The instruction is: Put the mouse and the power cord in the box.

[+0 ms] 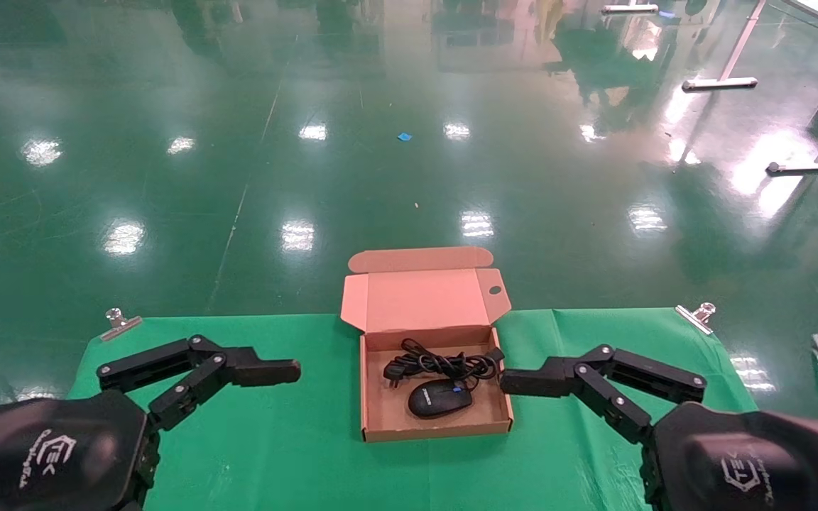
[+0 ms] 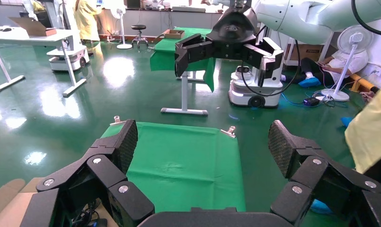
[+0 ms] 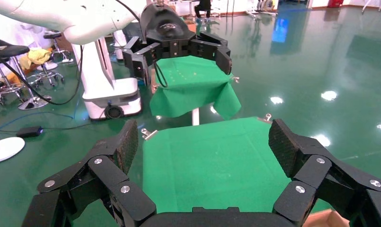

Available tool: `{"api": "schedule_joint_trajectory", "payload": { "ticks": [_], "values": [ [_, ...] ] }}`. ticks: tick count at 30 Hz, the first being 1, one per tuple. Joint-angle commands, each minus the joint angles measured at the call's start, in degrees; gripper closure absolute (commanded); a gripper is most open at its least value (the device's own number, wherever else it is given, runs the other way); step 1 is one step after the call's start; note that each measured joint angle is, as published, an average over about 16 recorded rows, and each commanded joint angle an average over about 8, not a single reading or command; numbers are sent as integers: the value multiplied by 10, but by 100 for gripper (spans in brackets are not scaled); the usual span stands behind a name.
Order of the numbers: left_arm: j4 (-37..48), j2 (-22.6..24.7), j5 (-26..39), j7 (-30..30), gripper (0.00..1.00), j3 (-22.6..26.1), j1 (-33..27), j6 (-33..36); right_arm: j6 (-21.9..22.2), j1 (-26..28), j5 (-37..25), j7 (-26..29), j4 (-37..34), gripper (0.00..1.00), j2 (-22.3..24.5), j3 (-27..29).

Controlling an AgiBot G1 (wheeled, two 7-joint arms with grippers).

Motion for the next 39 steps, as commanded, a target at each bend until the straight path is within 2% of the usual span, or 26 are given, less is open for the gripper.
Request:
{"api": "schedule_joint_trajectory", "payload": {
  "ticks": [1,39],
  "values": [
    [-10,-10,-12,-4,0,-8,6,8,-3,-10,8,10,14,0,4,9],
    [4,3,5,1,0,3,-2,-3,1,4,-3,-1,-6,0,-1,-3]
  ]
}}
